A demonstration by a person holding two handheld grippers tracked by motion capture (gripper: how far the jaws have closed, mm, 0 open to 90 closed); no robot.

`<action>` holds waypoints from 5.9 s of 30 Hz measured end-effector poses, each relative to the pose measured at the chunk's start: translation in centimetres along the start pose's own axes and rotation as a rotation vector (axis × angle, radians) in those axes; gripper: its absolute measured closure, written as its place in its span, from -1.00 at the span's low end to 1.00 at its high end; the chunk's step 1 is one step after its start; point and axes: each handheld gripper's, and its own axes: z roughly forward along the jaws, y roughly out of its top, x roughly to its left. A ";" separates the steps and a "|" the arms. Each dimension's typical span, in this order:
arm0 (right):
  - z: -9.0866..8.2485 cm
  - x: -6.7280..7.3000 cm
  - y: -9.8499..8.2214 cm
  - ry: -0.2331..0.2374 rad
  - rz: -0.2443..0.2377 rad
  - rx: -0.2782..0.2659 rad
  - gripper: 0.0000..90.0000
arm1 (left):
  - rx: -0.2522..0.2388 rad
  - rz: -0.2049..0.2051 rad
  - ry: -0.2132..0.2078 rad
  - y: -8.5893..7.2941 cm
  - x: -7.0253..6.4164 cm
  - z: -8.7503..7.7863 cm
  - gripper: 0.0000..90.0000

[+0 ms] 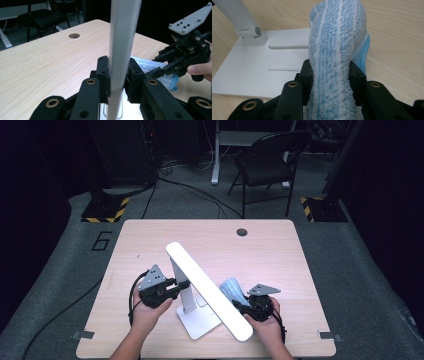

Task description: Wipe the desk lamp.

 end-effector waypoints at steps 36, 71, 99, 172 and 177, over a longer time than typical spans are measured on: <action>0.1 -0.5 0.0 -0.041 0.006 -0.012 0.39 | 0.025 -0.016 0.045 2.2 1.2 4.7 0.68; 1.7 0.7 0.4 -0.099 -0.048 0.030 0.42 | 0.048 -0.019 -0.077 2.1 0.6 3.8 0.28; 3.4 -1.1 2.0 -0.145 -0.069 0.034 0.43 | 0.050 0.001 -0.171 2.4 0.0 3.4 0.10; 3.4 -1.0 3.9 -0.134 -0.100 0.061 0.41 | 0.078 0.121 -0.254 1.5 -2.4 2.3 0.17; 3.4 -1.1 4.2 -0.145 -0.075 0.050 0.41 | 0.069 0.106 -0.227 1.5 -2.4 2.4 0.18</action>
